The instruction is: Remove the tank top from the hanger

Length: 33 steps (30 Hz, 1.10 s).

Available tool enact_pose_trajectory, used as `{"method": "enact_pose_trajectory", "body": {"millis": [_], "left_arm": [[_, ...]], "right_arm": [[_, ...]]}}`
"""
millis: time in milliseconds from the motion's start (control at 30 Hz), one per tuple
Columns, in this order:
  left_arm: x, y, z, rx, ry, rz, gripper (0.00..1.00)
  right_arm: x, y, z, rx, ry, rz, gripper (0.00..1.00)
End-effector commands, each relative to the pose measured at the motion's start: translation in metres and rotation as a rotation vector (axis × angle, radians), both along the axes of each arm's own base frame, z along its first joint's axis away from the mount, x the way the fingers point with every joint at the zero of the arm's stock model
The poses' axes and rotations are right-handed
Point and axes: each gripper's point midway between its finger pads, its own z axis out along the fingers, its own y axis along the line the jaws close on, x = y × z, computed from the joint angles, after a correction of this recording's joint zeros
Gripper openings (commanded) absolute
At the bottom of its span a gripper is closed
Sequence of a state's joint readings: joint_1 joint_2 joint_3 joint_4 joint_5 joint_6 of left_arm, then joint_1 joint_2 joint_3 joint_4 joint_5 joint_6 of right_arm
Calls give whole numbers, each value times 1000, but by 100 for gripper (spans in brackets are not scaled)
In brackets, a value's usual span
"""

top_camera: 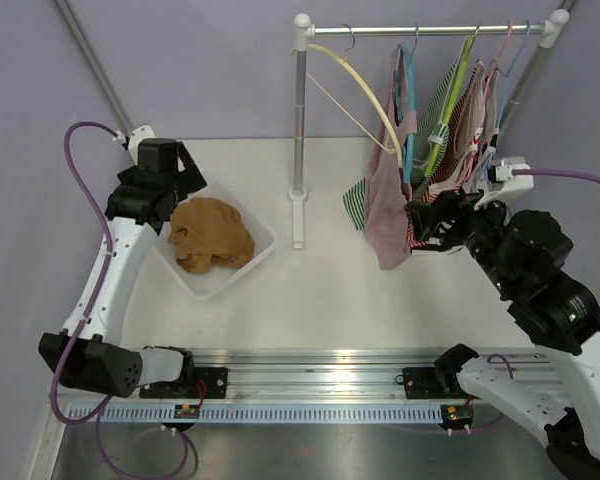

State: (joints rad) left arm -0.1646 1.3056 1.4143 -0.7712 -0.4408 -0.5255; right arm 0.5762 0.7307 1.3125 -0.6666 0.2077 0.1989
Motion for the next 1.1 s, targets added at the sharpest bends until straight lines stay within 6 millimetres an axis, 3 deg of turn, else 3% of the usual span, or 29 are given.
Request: {"method": "enact_pose_trajectory", "body": {"millis": [0, 167, 267, 433, 667, 733, 900, 1067], "left_arm": [[-13, -10, 49, -63, -136, -61, 99], [-37, -40, 57, -122, -166, -232, 99], [-56, -44, 56, -103, -160, -275, 99], [-83, -63, 46, -78, -143, -379, 99], [-117, -91, 12, -24, -89, -532, 99], [-120, -93, 2, -6, -72, -544, 99], [-126, -85, -46, 49, 27, -538, 99], [-130, -90, -48, 41, 14, -571, 99]], "right_arm": [[21, -24, 16, -9, 0, -194, 99], [52, -29, 17, -108, 26, -302, 96], [67, -26, 35, -134, 6, -326, 90], [94, -22, 49, -171, 9, -350, 80], [151, -15, 57, -160, 31, -275, 70], [171, -14, 51, -176, 48, -268, 67], [202, -15, 64, -177, 27, -264, 62], [233, -12, 65, -173, 42, -234, 59]]}}
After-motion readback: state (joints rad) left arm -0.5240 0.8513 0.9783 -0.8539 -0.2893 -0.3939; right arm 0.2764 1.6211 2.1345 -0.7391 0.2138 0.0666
